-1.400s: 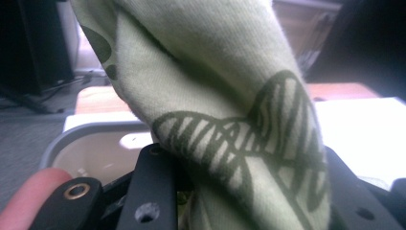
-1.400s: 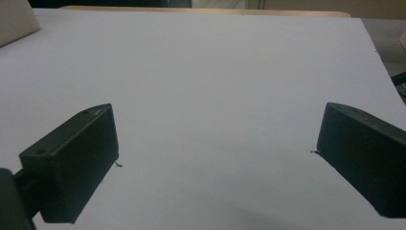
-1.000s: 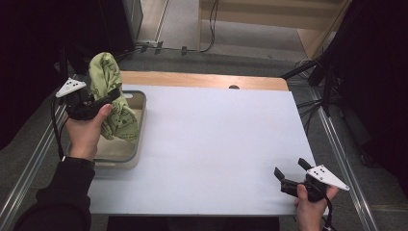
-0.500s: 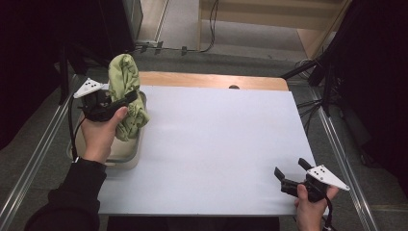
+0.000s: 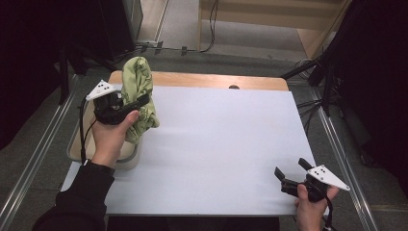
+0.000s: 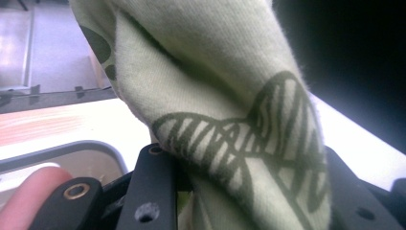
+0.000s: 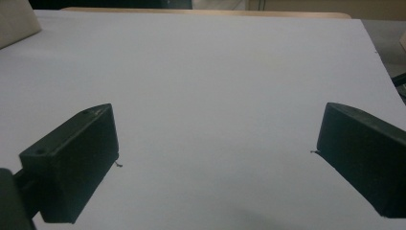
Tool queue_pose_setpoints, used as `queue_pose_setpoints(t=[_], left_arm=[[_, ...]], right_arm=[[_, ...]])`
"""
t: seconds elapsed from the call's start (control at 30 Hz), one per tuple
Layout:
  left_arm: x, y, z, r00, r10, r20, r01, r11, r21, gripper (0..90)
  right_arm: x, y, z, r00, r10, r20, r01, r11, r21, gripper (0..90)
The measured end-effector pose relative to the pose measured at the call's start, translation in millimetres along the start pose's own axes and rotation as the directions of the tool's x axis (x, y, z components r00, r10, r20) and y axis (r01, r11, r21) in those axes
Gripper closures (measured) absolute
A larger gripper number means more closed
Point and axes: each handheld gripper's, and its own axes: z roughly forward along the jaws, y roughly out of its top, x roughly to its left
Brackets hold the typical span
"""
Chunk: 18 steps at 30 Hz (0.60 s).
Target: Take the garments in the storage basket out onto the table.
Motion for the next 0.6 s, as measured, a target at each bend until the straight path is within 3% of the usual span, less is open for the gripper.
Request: queue_pose_setpoints(t=[0.6], left_arm=[[-41.9, 3.9, 8.4, 0.9946, 0.046, 0.093, -0.047, 0.9989, 0.009, 63.5]], right_arm=[[-0.1, 0.0, -0.3, 1.0000, -0.001, 0.000, 0.001, 1.000, -0.001, 0.0]])
